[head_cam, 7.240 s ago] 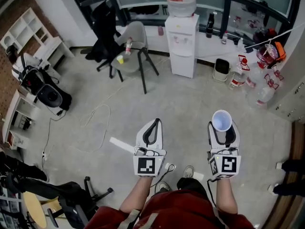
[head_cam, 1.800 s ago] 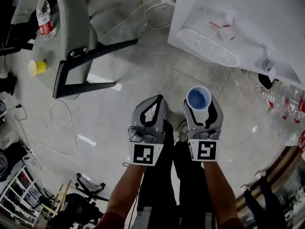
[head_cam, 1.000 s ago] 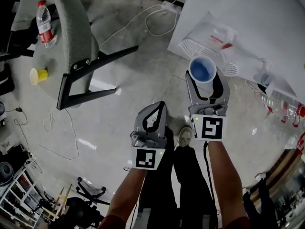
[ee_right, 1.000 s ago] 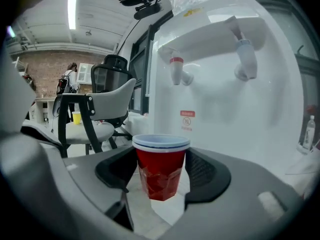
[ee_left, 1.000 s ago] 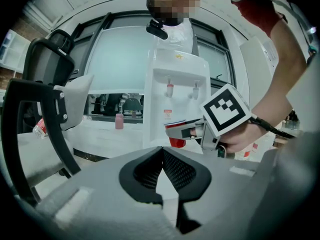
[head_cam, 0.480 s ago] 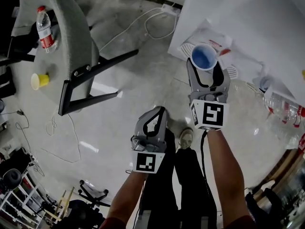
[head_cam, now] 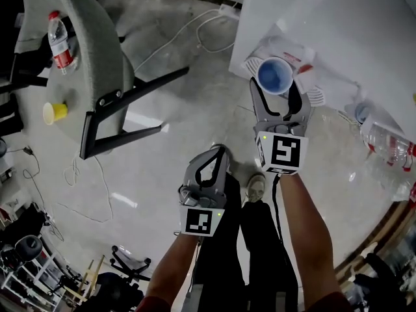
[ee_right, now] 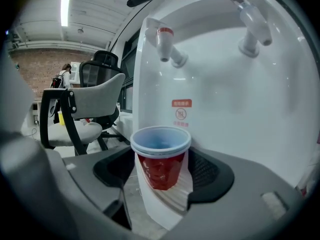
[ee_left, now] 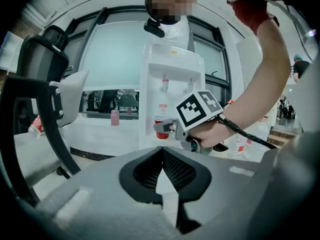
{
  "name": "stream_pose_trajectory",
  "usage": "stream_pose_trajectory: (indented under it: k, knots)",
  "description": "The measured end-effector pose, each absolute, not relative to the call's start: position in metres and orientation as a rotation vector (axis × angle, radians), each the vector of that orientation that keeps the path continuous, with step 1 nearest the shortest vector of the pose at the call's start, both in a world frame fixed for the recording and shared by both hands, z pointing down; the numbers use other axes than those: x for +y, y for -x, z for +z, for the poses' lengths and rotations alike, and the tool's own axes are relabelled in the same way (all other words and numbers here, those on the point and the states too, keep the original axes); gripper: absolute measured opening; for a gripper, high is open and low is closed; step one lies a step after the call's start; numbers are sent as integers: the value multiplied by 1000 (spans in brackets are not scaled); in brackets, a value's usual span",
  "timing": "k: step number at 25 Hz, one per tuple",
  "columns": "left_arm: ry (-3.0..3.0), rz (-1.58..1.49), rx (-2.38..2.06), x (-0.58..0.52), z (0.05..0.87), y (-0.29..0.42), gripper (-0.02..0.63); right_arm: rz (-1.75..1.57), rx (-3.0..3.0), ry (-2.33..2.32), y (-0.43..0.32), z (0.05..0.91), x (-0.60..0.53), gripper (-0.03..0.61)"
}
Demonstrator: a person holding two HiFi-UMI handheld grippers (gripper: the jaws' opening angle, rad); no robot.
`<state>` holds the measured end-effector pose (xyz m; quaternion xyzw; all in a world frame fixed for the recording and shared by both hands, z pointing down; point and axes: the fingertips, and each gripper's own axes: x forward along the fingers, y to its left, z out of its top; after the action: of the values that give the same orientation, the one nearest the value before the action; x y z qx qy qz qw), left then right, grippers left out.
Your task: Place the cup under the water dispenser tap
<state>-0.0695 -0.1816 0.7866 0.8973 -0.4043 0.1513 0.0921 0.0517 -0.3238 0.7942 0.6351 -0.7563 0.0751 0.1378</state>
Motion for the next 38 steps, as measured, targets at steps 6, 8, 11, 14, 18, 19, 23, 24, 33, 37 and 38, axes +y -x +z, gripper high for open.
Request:
stream_pose_trajectory:
  k: [6,8,11,14,18,19,23,24,33,37,38]
  knots:
    - [-2676,446,-1212,-186,779,68,-2,258,-2191,-1807,-51,799,-314,371]
    - [-2682,442,-1216,-186,772,66,-2,274,-2177,-1807,-54,800,-306,373]
    - [-2687,444,-1224,-184,762,65,-2,319,-2157,-1810,-58,802,-290,373]
    - [-2681,432,-1241,-183,751,65,-2,355,-2148,-1797,-59,801,-271,373]
    - [-2621,403,-1309,-179,733,70,-2,377,-2157,-1756,-56,790,-242,373]
    - [-2600,388,-1331,-178,728,72,-2,382,-2159,-1748,-56,786,-235,373]
    - [-2560,337,-1388,-170,698,73,-2,402,-2160,-1727,-57,761,-202,368]
    - [-2556,327,-1397,-166,688,73,-2,406,-2162,-1724,-57,752,-193,367]
    - [-2599,240,-1430,-132,581,60,-3,365,-2242,-1692,-58,636,-120,366]
    - [-2586,222,-1481,-107,526,59,-3,343,-2269,-1684,-63,578,-78,365]
    - [-2599,225,-1493,-102,513,57,-3,328,-2275,-1694,-67,563,-72,365]
